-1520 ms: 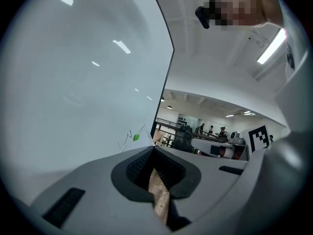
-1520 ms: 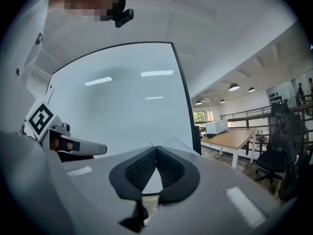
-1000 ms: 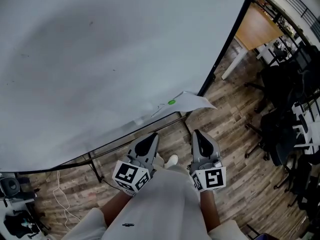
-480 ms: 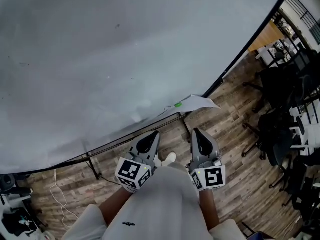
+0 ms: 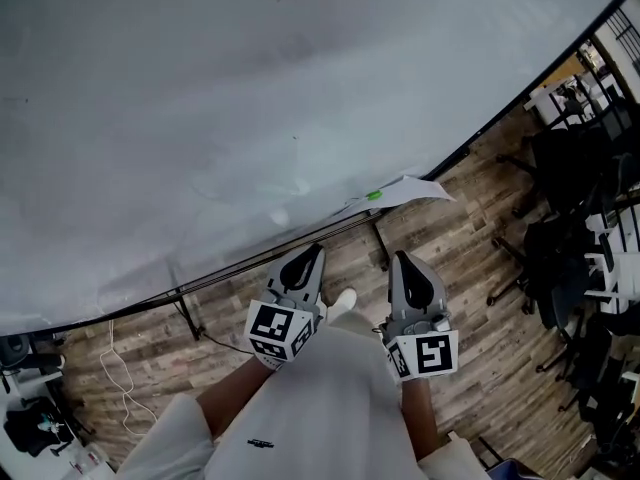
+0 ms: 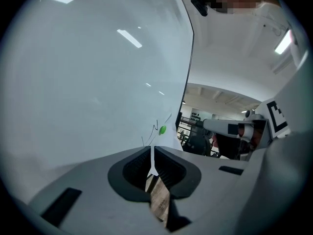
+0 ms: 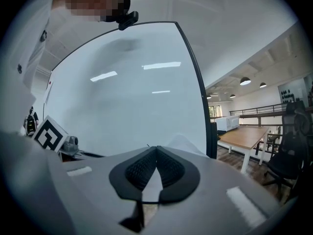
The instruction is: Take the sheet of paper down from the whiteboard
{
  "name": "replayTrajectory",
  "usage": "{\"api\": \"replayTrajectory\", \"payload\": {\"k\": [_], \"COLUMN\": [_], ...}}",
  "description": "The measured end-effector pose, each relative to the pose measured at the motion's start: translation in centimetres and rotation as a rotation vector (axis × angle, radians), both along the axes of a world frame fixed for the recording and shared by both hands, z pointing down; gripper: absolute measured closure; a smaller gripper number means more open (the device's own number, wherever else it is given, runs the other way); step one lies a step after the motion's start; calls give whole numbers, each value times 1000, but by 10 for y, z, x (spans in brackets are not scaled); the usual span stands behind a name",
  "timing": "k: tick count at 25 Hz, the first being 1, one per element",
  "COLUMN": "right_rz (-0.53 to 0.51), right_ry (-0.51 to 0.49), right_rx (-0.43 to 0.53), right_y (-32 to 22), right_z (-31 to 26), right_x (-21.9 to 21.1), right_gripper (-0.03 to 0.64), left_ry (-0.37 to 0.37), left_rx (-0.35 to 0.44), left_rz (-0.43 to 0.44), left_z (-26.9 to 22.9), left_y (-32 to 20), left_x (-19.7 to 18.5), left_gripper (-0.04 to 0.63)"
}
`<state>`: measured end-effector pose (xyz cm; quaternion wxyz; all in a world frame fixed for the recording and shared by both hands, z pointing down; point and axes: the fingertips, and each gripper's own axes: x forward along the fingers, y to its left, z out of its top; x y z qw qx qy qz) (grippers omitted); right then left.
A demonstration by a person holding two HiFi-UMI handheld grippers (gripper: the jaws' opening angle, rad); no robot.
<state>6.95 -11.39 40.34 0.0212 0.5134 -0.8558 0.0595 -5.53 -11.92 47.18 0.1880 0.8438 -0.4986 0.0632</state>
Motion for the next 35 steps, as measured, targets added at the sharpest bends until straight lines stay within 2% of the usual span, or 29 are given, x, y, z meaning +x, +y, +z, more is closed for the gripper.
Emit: {"api": "replayTrajectory", "payload": {"k": [6,17,22,28,35], "right_rz": [-3,-8,-6,-4,7], "right_ry": [7,3,1,-3,-7], "right_rx": [-12,-16,-12,-13,-13], "right_y": [-7,-7,-3,-3,-2], "right_z": [11,14,11,12,11], "right_x": [-4,-2,-3,1,5], "right_gripper": [606,606,606,606,606], "left_ry": [-64,-133,-165,-220,-245], "left_rx": [-42,-101,-105,-114,-140], "left_rz": [-3,-16,-50,-48,-50], "left_z": [30,65,68,79,90], "left_y": [-17,-34,-44,-50,-55], "left_x": [3,12,6,12,16], "left_gripper": [579,481,476,476,476]}}
